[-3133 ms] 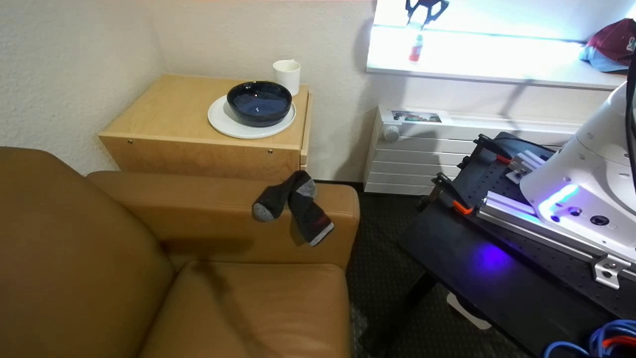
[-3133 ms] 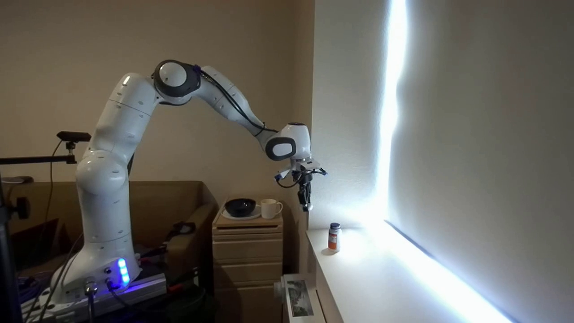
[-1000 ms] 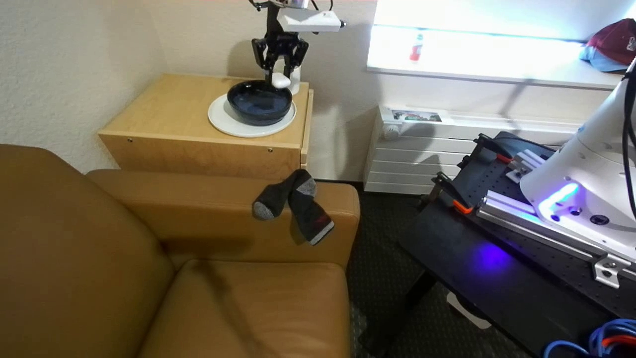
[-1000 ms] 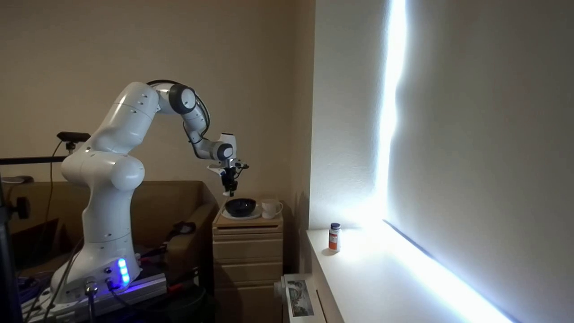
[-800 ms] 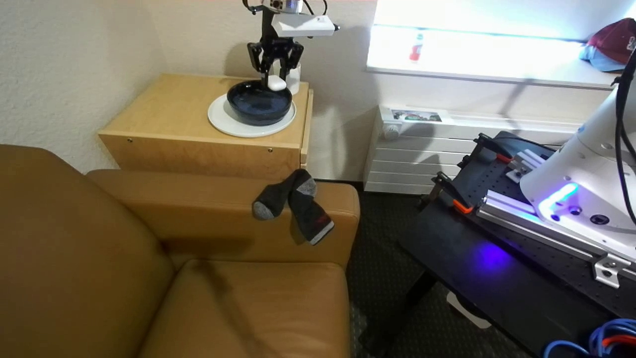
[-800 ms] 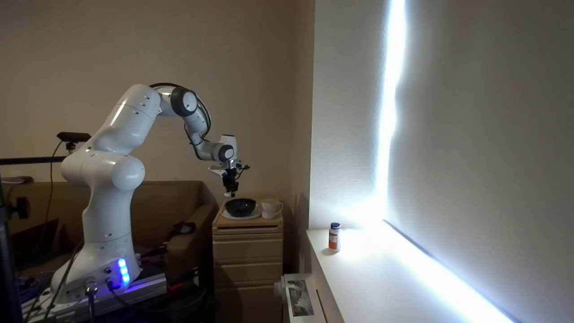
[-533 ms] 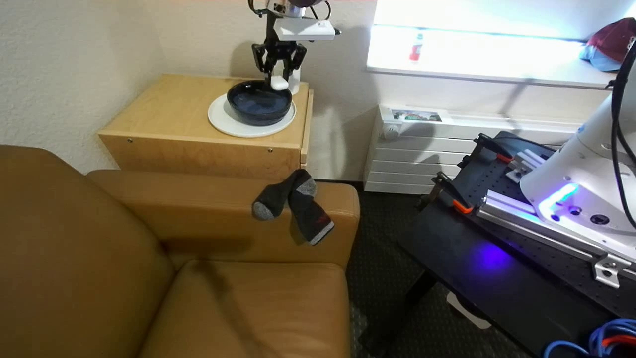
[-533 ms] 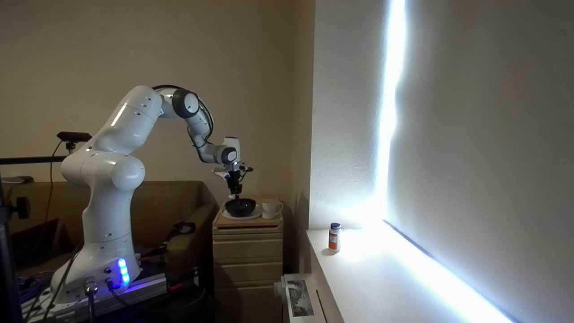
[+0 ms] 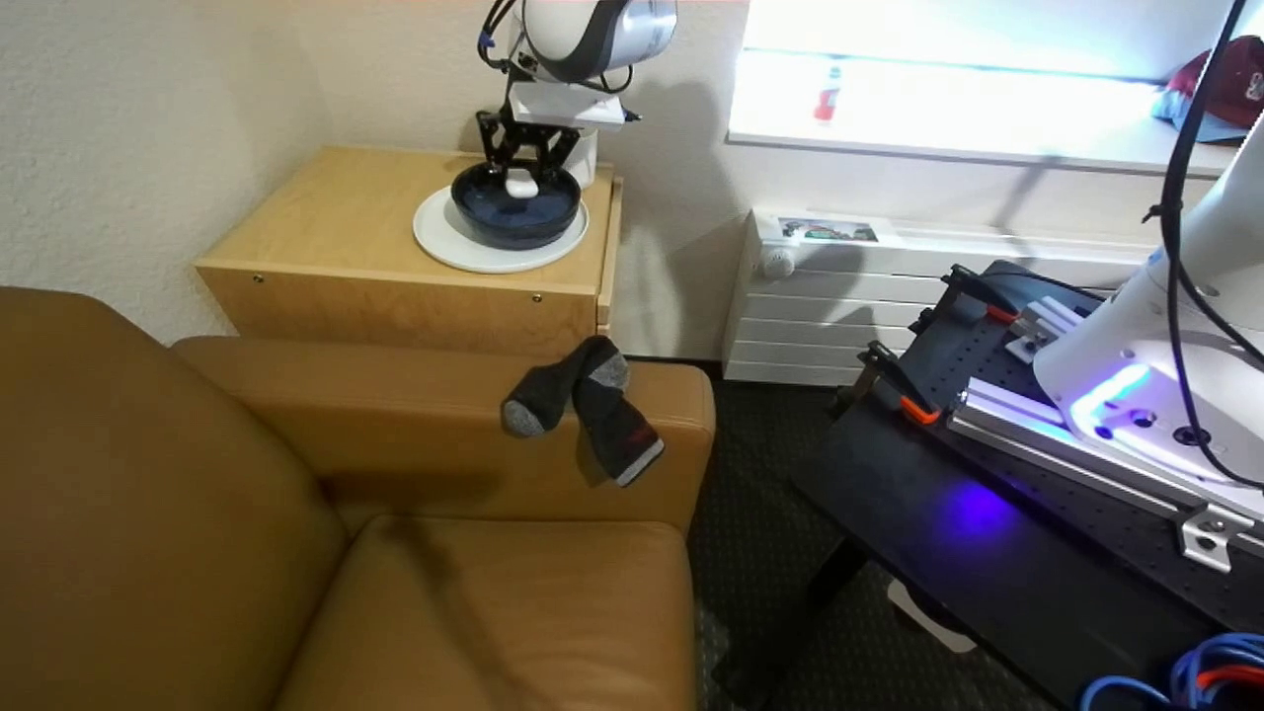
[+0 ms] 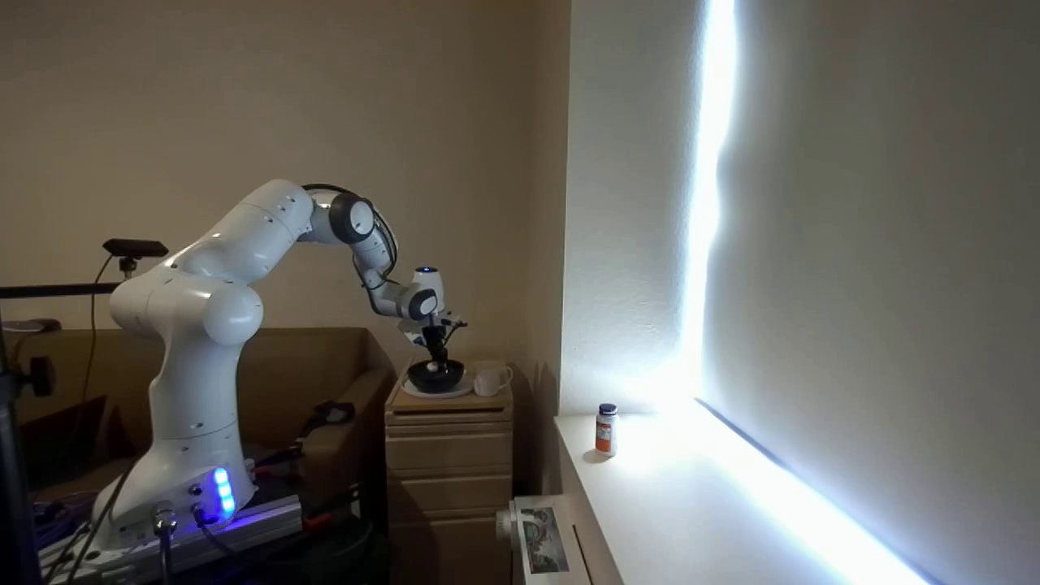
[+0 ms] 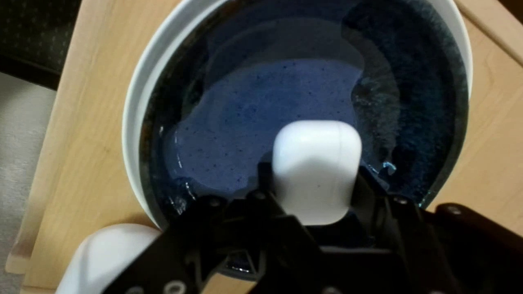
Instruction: Pick up the bar of soap from the windowsill and put it inside the bowl on the nightstand
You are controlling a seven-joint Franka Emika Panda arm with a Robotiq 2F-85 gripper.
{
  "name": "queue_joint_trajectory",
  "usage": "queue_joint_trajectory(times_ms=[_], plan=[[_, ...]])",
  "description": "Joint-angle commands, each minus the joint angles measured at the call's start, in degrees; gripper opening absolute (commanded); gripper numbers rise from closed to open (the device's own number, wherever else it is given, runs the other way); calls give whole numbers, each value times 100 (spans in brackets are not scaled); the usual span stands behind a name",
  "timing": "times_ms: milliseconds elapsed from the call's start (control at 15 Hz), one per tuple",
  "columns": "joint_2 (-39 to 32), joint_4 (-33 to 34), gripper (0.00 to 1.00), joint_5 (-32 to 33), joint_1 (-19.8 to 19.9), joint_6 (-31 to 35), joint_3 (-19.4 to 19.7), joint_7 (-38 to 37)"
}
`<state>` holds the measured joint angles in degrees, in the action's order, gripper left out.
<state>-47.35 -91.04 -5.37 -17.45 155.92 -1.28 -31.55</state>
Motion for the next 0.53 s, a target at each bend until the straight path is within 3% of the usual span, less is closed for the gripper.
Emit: queue_joint_trajectory(times_ms=[0,67,133,467], plan=[[-82,97,49,-124,-60,-8,62,55],[-144,169,49,-135,-59,-17,57,48],[-178,209,24,-140,-61,-17,58,41],[-393,333,24,-246,-7,-87,-42,105]])
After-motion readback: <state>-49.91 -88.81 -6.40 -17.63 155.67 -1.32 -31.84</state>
